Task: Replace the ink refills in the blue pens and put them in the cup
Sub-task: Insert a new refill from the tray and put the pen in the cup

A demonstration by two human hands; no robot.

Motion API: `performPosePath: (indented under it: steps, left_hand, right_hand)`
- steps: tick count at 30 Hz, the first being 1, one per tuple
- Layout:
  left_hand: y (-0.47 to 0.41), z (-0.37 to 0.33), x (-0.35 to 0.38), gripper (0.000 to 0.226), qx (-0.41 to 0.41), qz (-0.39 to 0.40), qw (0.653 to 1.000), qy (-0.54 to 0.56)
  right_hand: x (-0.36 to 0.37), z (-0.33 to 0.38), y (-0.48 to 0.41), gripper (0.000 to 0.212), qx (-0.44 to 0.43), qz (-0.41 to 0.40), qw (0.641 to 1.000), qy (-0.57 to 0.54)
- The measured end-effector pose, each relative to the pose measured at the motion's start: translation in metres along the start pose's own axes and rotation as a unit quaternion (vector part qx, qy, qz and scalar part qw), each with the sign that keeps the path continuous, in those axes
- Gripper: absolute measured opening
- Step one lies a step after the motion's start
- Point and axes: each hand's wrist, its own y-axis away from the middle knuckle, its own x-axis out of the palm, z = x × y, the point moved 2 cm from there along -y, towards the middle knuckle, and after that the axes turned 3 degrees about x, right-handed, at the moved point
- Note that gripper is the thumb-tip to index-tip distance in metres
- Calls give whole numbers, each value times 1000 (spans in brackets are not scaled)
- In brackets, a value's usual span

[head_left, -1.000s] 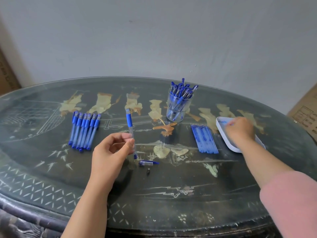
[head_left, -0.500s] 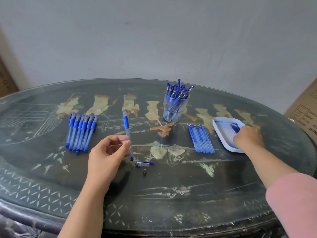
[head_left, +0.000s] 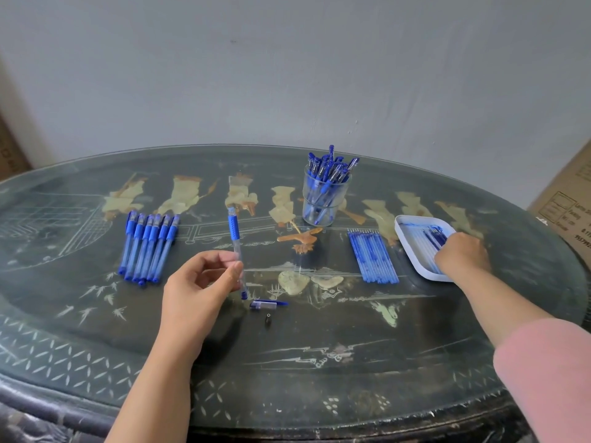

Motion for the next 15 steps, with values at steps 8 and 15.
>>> performPosePath:
  steps: [8,15]
  left_hand:
    - [1,0,0,9,-3,-3,1000,-2]
    - [1,-1,0,9,-7,-4,1000,0]
  right_hand:
    - [4,1,0,28,-4,6,1000,-7]
    - [5,0,0,30,3,8,1000,-17]
